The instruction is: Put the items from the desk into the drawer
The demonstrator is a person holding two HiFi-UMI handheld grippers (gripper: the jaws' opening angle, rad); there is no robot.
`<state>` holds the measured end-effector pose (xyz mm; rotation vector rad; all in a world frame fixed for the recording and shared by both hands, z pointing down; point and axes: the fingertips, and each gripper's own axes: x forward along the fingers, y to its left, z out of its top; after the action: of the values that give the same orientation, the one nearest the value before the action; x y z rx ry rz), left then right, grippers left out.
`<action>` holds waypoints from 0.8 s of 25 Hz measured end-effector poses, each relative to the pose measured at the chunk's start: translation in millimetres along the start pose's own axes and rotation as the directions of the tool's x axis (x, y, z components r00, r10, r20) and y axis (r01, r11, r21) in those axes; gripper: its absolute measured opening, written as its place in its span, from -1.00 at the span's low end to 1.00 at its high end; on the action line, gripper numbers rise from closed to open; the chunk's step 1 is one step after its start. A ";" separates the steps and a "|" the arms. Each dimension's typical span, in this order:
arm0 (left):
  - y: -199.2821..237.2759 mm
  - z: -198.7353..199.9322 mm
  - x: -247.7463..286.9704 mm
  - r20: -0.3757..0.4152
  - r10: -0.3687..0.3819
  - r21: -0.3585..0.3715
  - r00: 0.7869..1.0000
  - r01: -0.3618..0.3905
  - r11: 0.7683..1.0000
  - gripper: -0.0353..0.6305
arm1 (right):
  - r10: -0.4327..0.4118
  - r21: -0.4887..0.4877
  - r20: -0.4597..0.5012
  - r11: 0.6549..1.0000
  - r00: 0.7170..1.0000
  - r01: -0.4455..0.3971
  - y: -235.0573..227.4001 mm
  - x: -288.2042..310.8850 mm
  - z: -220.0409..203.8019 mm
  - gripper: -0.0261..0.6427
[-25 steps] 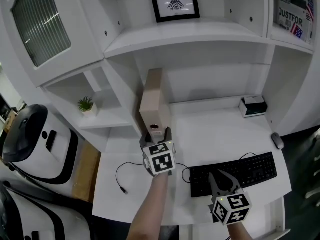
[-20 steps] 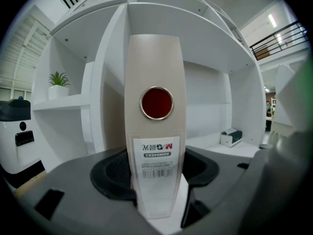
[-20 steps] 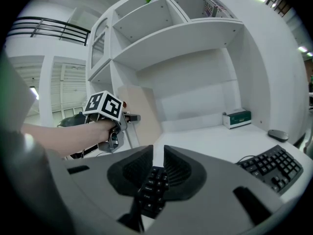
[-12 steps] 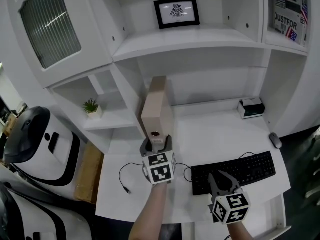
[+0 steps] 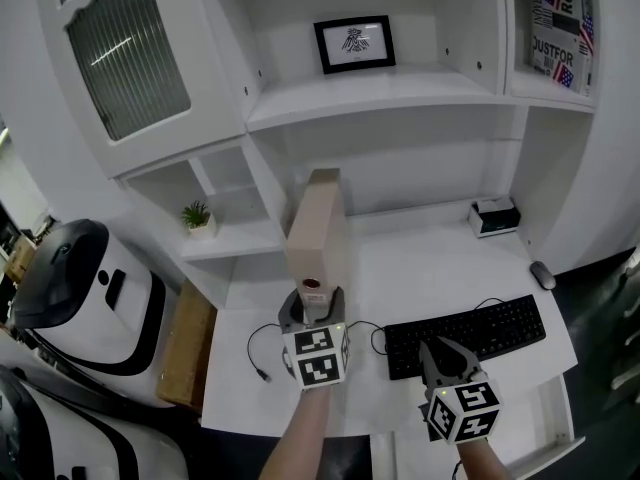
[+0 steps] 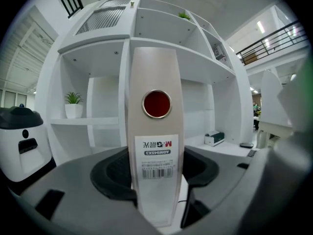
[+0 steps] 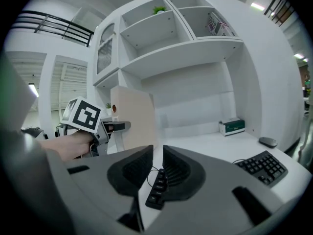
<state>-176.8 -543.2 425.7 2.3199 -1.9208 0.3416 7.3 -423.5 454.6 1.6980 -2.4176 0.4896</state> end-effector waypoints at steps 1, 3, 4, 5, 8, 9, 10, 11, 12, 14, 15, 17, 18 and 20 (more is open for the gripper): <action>-0.3 1.9 -7.1 0.006 -0.006 0.005 1.000 0.006 1.000 -0.07 | -0.001 -0.003 0.004 1.000 1.000 0.001 2.7 -3.2 1.5 -0.76; -0.8 5.8 -22.0 0.019 -0.018 0.011 1.000 0.017 1.000 -0.07 | -0.004 -0.009 0.012 1.000 1.000 0.005 7.6 -10.4 4.3 -0.76; -0.9 7.8 -29.7 0.025 -0.024 0.015 0.999 0.023 1.000 -0.07 | -0.007 -0.010 0.016 1.000 1.000 0.007 10.0 -14.3 5.9 -0.76; -0.8 10.0 -37.5 0.032 -0.030 0.017 0.999 0.030 0.999 -0.07 | -0.011 -0.011 0.021 1.000 1.000 0.011 12.3 -18.2 7.7 -0.76; 0.8 17.8 -60.9 0.055 -0.052 0.017 0.997 0.051 0.999 -0.07 | -0.025 -0.014 0.036 1.000 0.999 0.025 20.0 -29.9 13.2 -0.76; 1.4 20.0 -68.6 0.060 -0.063 0.012 0.996 0.062 0.998 -0.07 | -0.029 -0.015 0.042 0.999 0.999 0.030 22.6 -33.9 14.9 -0.76; 1.7 21.8 -76.1 0.065 -0.075 0.007 0.995 0.074 0.997 -0.07 | -0.034 -0.015 0.047 0.999 0.998 0.034 25.2 -38.1 16.6 -0.76; 1.7 23.3 -83.7 0.070 -0.087 0.003 0.994 0.087 0.996 -0.07 | -0.039 -0.017 0.053 0.999 0.998 0.039 27.6 -42.6 18.0 -0.76; 1.3 24.3 -91.5 0.074 -0.099 0.003 0.992 0.099 0.995 -0.07 | -0.044 -0.018 0.057 0.999 0.997 0.045 30.2 -47.6 19.1 -0.76; 0.8 25.5 -108.4 0.082 -0.120 0.019 0.989 0.119 0.993 -0.07 | -0.058 -0.020 0.065 0.998 0.996 0.059 36.5 -58.5 20.4 -0.76; 0.7 26.2 -117.2 0.085 -0.131 0.031 0.988 0.129 0.991 -0.07 | -0.065 -0.020 0.070 0.998 0.995 0.066 40.2 -64.1 20.8 -0.76; 0.2 28.3 -134.6 0.093 -0.154 0.054 0.984 0.149 0.987 -0.07 | -0.079 -0.021 0.078 0.996 0.994 0.081 48.0 -75.4 21.1 -0.76; -0.4 29.4 -143.0 0.097 -0.167 0.064 0.981 0.161 0.985 -0.07 | -0.088 -0.021 0.081 0.996 0.993 0.090 51.6 -81.2 20.9 -0.76; -2.6 30.7 -158.5 0.104 -0.198 0.077 0.975 0.190 0.979 -0.07 | -0.108 -0.019 0.088 0.994 0.990 0.110 57.9 -93.8 20.6 -0.76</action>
<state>-198.8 -398.3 357.8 2.5952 -1.7317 0.2661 -12.7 -329.7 396.5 1.8665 -2.3616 0.3782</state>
